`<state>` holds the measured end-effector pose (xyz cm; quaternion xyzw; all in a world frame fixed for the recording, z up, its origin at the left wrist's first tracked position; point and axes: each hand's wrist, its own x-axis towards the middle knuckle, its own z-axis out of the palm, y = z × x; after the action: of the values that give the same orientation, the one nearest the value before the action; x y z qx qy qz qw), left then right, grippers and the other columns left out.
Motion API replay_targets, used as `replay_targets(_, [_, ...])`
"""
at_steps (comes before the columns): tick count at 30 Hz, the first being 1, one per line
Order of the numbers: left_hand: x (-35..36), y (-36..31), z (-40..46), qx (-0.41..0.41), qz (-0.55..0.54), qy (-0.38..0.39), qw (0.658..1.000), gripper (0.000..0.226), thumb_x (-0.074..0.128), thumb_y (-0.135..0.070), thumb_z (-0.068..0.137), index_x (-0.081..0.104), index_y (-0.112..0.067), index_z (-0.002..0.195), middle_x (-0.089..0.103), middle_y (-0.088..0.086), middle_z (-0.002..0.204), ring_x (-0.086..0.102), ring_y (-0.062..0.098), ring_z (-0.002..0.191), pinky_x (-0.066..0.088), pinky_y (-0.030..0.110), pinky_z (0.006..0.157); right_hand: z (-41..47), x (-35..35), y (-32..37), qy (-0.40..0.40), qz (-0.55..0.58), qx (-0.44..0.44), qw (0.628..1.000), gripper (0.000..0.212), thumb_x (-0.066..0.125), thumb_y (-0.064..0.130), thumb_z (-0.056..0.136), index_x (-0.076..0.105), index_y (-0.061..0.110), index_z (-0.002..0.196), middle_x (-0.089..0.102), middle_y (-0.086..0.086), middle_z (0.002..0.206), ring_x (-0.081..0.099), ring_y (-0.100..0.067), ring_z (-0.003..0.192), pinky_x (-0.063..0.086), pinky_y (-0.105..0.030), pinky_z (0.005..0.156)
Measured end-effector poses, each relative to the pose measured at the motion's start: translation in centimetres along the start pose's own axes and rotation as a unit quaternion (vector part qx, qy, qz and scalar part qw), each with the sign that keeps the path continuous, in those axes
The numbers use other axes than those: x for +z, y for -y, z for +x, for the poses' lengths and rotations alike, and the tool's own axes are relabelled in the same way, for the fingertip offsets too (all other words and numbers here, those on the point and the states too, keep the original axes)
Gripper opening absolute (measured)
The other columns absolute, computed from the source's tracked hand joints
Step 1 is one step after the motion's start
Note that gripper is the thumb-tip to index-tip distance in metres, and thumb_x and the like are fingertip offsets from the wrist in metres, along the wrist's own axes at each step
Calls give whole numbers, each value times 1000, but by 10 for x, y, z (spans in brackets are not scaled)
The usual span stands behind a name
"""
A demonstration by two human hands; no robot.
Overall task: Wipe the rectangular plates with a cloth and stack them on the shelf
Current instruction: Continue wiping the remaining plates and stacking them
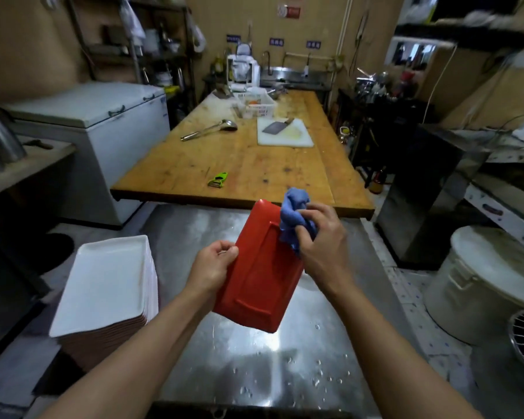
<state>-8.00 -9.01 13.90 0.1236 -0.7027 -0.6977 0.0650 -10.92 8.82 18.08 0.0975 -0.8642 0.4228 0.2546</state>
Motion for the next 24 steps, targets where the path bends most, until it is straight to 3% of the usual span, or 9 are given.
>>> replay_targets(5, [1, -22, -6, -2, -68, 12, 998, 20, 51, -1, 92, 59, -11, 76, 61, 1, 57, 53, 5, 45, 44, 19, 49, 10, 14, 34, -13, -54, -90, 994, 25, 57, 28, 75, 66, 11, 90, 59, -3, 114, 44, -24, 107, 32, -27, 88])
replay_targets(7, [1, -29, -8, -1, -76, 11, 997, 19, 52, -2, 92, 59, -10, 77, 61, 4, 59, 53, 7, 46, 44, 20, 50, 14, 20, 43, -5, -45, -107, 993, 23, 54, 24, 75, 60, 10, 92, 56, -4, 120, 42, -24, 110, 32, -32, 90])
replay_targets(10, [1, -37, -11, 11, -58, -8, 998, 21, 52, -2, 92, 60, -12, 75, 61, 4, 60, 52, 11, 48, 44, 20, 50, 19, 29, 52, 39, -32, -130, 990, 37, 52, 17, 76, 58, 12, 112, 51, -5, 132, 47, -24, 111, 34, -34, 95])
replay_targets(12, [0, -41, -12, 20, -44, -23, 999, 21, 52, -2, 91, 60, -12, 74, 60, 7, 62, 51, 16, 53, 43, 23, 53, 21, 33, 54, 56, -76, -142, 985, 46, 44, 25, 83, 55, 16, 126, 48, -5, 137, 46, -25, 115, 30, -34, 99])
replay_targets(15, [0, -45, -17, 19, -54, -36, 998, 19, 52, -2, 92, 61, -11, 77, 60, 10, 65, 52, 20, 57, 44, 28, 57, 23, 32, 52, 78, -115, -157, 978, 50, 34, 36, 88, 52, 19, 131, 48, -7, 137, 46, -26, 117, 26, -32, 99])
replay_targets(18, [2, -47, -23, 6, -89, -52, 995, 18, 52, -2, 92, 60, -11, 79, 60, 6, 62, 53, 11, 47, 45, 21, 49, 25, 26, 43, 81, -131, -143, 978, 53, 28, 41, 90, 49, 21, 134, 51, -5, 131, 48, -25, 113, 31, -35, 96])
replay_targets(21, [3, -53, -27, -6, -128, -57, 990, 17, 52, -2, 92, 60, -11, 80, 60, 7, 64, 55, 10, 46, 48, 23, 50, 27, 17, 30, 57, -114, -112, 985, 55, 26, 42, 91, 49, 17, 134, 52, -7, 127, 48, -26, 110, 33, -35, 94])
replay_targets(24, [3, -58, -29, -20, -157, -51, 986, 18, 51, -3, 93, 60, -10, 79, 61, 7, 61, 57, 11, 46, 50, 24, 48, 25, 9, 22, 35, -48, -55, 997, 50, 32, 35, 95, 46, 9, 136, 46, -12, 129, 42, -25, 118, 25, -20, 98])
